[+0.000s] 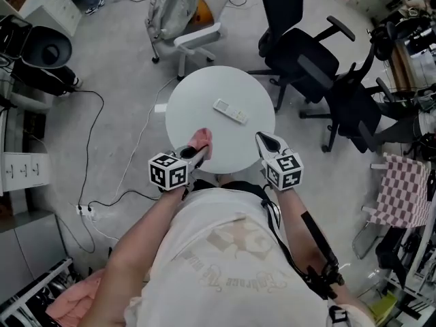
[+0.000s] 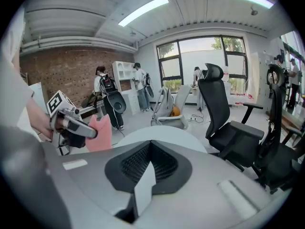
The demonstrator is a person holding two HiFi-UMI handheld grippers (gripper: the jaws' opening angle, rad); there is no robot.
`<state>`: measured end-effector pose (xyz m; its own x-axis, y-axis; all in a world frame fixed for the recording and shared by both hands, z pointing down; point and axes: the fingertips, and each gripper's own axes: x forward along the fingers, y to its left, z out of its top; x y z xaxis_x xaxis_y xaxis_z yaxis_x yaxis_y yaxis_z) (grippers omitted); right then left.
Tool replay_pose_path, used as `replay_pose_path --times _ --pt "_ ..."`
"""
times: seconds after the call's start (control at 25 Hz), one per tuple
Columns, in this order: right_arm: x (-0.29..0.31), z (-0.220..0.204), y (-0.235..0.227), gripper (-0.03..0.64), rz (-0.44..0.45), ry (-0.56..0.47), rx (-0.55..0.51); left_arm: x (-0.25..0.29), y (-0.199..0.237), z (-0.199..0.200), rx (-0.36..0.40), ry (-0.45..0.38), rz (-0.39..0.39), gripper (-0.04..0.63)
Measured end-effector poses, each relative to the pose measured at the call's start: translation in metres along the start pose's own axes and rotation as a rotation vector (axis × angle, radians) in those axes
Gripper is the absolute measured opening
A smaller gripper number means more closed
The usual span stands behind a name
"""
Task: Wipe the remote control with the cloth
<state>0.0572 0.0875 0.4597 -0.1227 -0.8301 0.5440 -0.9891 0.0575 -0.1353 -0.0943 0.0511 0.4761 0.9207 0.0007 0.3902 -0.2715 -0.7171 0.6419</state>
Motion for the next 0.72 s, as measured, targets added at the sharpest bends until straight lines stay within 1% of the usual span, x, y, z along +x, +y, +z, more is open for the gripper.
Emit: replay_pose_path --times 0.12,0.24,0.48,0.72 --pt "-0.013 0.003 0.01 0.006 -0.003 -0.039 0.009 -0.004 -0.007 0.005 0.052 -0.002 -0.016 0.023" --pt "-0.019 -0.001 0.018 0.006 -0.01 -0.051 0.016 -0.006 -0.012 0.005 0.084 0.004 -0.029 0.023" --pt "-0.028 -0.003 0.025 0.006 -0.03 -0.071 0.02 -0.008 -0.021 0.005 0.131 0.012 -0.055 0.023" --pt "-0.035 -0.002 0.034 0.006 -0.043 -0.087 0.017 -0.013 -0.024 0.002 0.149 0.019 -0.073 0.024"
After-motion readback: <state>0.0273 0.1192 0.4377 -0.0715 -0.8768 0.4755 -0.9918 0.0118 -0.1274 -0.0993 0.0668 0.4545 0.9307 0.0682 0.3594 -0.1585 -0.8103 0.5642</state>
